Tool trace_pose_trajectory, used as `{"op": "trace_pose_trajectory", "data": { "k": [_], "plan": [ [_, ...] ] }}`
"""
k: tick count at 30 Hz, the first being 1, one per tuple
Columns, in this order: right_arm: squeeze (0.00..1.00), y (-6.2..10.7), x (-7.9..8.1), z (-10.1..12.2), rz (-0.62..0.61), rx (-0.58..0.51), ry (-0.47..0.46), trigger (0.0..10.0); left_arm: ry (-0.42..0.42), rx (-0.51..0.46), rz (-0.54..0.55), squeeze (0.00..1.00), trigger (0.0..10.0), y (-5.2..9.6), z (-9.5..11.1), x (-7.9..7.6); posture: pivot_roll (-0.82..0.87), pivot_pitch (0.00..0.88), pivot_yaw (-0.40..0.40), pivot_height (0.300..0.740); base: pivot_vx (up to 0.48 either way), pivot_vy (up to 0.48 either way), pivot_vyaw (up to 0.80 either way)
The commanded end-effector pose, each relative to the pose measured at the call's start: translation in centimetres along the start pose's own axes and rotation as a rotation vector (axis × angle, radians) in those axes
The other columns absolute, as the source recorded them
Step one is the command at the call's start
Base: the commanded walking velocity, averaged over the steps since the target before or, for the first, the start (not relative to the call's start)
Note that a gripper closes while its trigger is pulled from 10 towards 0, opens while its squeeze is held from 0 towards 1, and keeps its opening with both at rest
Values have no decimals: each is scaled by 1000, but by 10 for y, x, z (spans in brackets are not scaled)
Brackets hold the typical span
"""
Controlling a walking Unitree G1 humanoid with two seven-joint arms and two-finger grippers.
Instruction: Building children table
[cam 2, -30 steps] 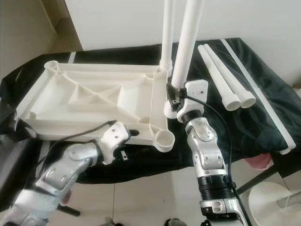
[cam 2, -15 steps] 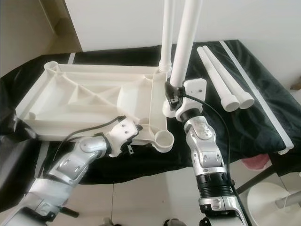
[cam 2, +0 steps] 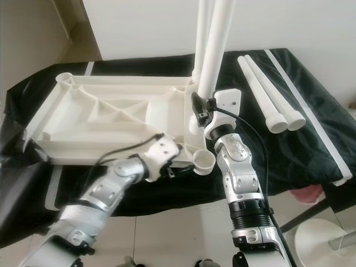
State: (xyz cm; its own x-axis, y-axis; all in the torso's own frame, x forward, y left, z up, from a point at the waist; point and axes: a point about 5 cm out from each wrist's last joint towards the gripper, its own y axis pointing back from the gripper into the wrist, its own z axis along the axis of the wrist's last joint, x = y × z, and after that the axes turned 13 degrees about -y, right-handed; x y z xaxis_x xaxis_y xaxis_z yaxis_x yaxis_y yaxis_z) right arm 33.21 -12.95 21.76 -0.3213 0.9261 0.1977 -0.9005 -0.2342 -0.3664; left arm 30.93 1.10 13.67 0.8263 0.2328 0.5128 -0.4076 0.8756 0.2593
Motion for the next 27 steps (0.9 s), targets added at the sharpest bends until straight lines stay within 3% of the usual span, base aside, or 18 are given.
{"op": "trace_pose_trajectory", "data": {
  "k": [1,14,21,27],
  "plan": [
    [0,-1,-2,4,-8,-29,-7,10000,-15,55,269,0,10000,-6,2,9,-79,45,24,740,0,0,0],
    [0,4,-3,5,-26,-43,-13,10000,-70,91,255,0,10000,-20,3,3,-87,43,34,740,0,0,0],
    [0,7,-3,7,-27,-59,-13,10000,-134,130,295,0,10000,-18,0,21,-89,42,36,740,0,0,0],
    [0,14,-5,7,-29,-61,-25,10000,-75,120,350,0,10000,-11,-4,26,-88,44,36,740,0,0,0]
  ]
}}
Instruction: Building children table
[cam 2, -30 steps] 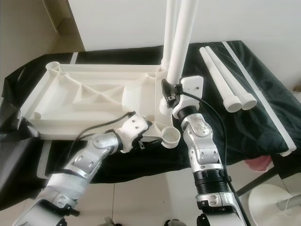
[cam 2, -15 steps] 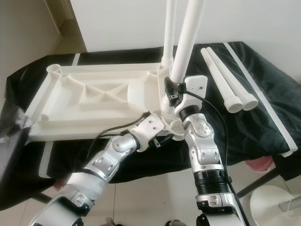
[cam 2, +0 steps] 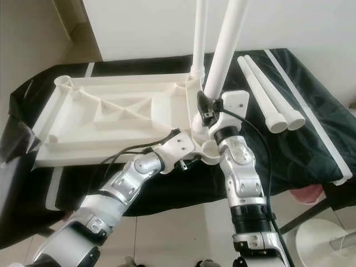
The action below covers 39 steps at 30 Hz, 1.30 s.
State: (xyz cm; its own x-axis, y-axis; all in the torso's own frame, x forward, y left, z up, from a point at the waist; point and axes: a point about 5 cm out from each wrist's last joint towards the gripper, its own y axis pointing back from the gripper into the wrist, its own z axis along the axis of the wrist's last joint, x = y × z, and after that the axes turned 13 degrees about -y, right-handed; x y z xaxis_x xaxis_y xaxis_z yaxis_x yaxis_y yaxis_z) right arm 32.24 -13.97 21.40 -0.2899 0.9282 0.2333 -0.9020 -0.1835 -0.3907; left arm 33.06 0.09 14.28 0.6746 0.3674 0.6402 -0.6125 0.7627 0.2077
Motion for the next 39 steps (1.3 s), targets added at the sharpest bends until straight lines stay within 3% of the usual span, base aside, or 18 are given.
{"op": "trace_pose_trajectory", "data": {
  "k": [1,8,18,24,29,36,39],
  "plan": [
    [0,1,2,4,14,-24,-4,10000,24,32,127,0,10000,3,-6,8,-88,44,36,740,0,0,0],
    [0,7,1,1,5,-16,-18,10000,-25,76,185,0,10000,-5,-7,16,-90,42,30,740,0,0,0],
    [0,6,-2,5,-8,-35,-14,10000,-13,125,219,0,10000,-9,-14,25,-95,39,38,740,0,0,0],
    [0,8,-3,5,-14,-38,-15,10000,28,28,164,0,10000,-4,-10,18,-92,42,39,740,0,0,0],
    [0,13,-8,10,-36,-50,3,10000,113,-242,-27,0,10000,15,13,-5,-89,44,36,740,0,0,0],
    [0,23,-14,11,-68,-43,6,10000,251,-294,-164,0,10000,35,13,-21,-78,64,23,740,0,0,0],
    [0,26,-16,12,-74,-41,11,10000,244,-329,-220,0,10000,44,17,-25,-76,67,21,740,0,0,0]
  ]
}}
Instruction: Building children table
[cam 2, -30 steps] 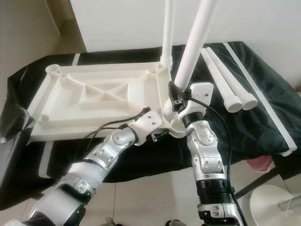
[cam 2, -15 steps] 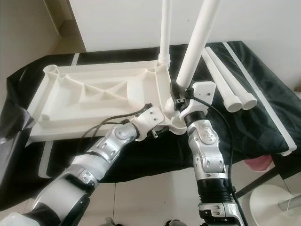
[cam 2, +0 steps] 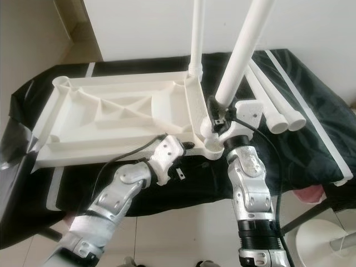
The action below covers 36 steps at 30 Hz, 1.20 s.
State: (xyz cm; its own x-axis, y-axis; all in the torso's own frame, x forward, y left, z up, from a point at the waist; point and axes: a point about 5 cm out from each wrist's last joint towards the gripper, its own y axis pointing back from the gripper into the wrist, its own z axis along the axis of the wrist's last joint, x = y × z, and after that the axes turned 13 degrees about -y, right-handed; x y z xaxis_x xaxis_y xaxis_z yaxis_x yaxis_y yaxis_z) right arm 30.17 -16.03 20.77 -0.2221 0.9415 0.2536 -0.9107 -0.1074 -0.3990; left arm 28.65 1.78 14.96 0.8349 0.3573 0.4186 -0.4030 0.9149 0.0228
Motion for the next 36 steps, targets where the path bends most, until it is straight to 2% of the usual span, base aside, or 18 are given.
{"op": "trace_pose_trajectory", "data": {
  "k": [1,6,9,26,36],
  "plan": [
    [0,1,-2,5,-3,-11,6,10000,4,-28,-121,0,10000,4,4,-9,-76,68,21,740,0,0,0],
    [0,4,-3,6,-4,-7,10,10000,-1,-43,-130,0,10000,10,10,-11,-76,75,20,740,0,0,0],
    [0,13,-4,1,-17,25,16,10000,4,-45,-127,0,10000,18,17,-9,-82,85,21,740,0,0,0],
    [0,23,2,-20,12,114,18,10000,32,-23,-21,0,10000,21,25,2,-88,97,17,740,0,0,0],
    [0,23,7,-28,108,166,121,10000,28,3,-7,0,10000,25,24,4,-79,103,12,740,0,0,0]
  ]
}}
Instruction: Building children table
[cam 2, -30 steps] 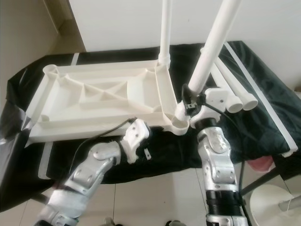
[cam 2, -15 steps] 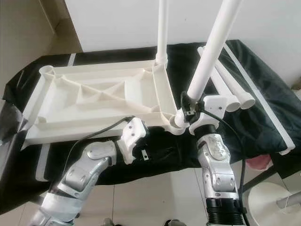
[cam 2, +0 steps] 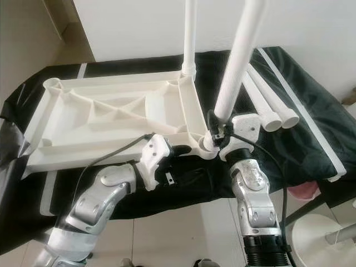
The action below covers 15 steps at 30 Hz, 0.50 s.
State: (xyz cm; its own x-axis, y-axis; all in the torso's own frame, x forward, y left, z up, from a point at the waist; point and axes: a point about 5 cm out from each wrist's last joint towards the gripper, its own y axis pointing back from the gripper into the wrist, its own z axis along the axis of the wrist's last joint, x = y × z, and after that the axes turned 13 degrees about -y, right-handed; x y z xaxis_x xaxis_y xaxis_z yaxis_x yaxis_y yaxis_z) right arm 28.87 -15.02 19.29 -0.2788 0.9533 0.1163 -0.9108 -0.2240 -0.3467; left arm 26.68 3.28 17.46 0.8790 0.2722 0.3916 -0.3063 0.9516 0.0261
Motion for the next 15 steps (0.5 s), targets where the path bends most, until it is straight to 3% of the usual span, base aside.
{"op": "trace_pose_trajectory", "data": {
  "k": [1,15],
  "plan": [
    [0,5,1,-17,11,88,8,10000,1,40,90,0,10000,3,-3,5,-79,103,12,740,0,0,0],
    [0,1,4,-27,76,110,41,10000,14,49,126,0,10000,5,-3,8,-73,99,8,740,0,0,0]
  ]
}}
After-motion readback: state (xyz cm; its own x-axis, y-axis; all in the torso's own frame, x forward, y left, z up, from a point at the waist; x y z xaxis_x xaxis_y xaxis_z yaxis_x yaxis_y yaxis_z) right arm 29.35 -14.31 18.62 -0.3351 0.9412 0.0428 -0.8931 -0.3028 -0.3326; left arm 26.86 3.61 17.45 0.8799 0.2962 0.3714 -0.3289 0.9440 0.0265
